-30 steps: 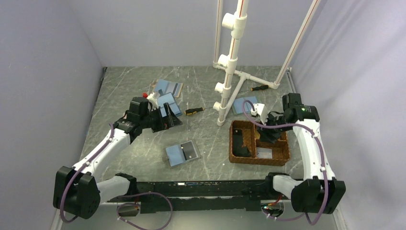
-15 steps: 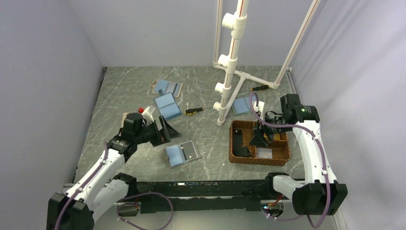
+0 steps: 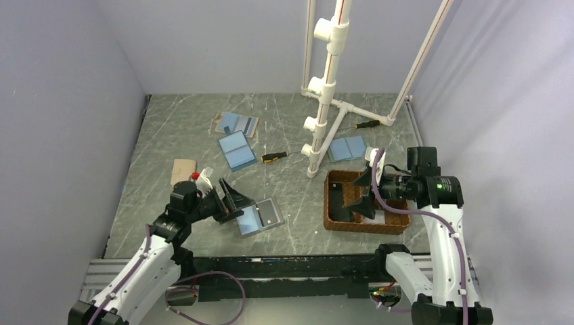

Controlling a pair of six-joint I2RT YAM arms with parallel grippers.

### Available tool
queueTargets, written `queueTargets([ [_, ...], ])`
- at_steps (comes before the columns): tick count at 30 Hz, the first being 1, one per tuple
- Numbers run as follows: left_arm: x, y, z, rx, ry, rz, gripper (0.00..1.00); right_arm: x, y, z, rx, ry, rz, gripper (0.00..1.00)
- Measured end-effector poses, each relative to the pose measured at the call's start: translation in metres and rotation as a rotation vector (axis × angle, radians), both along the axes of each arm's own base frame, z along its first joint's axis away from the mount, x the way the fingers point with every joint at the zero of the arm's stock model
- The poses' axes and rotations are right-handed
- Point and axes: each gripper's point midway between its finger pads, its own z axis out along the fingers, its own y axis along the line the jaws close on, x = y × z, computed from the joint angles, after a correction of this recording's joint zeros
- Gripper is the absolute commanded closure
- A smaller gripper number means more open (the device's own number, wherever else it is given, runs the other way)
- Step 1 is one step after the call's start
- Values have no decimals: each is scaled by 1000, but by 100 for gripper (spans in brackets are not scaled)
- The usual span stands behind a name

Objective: Take the credit cards out of the card holder
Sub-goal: Remove the credit card from the card holder.

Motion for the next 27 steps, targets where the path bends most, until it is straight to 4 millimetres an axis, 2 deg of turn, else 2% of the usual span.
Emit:
queueTargets([
  [4,-8,-2,-14,-41,60,1,5,-2,6,-9,25,3,31,21],
  [7,-10,-1,-13,-39,66,2,12,-2,14,-18,7,-6,74,24],
  [10,-9,-1,-1,-35,32,-4,19,-2,27,-28,-31,-30,140,34],
  [13,-7,-4,9,-29,-1,-11,24,2,43,-39,-77,-53,214,52],
  [16,-8,-13,3,-1,5,-32,25,10,66,-51,-132,-78,285,73],
  [20,-15,-26,-19,83,40,-63,30,20,103,-74,-220,-113,351,90],
  [23,-13,-31,-27,121,28,-53,33,26,130,-91,-257,-113,362,95],
  [27,2,-33,-22,103,-26,13,40,38,162,-110,-243,-49,299,100],
])
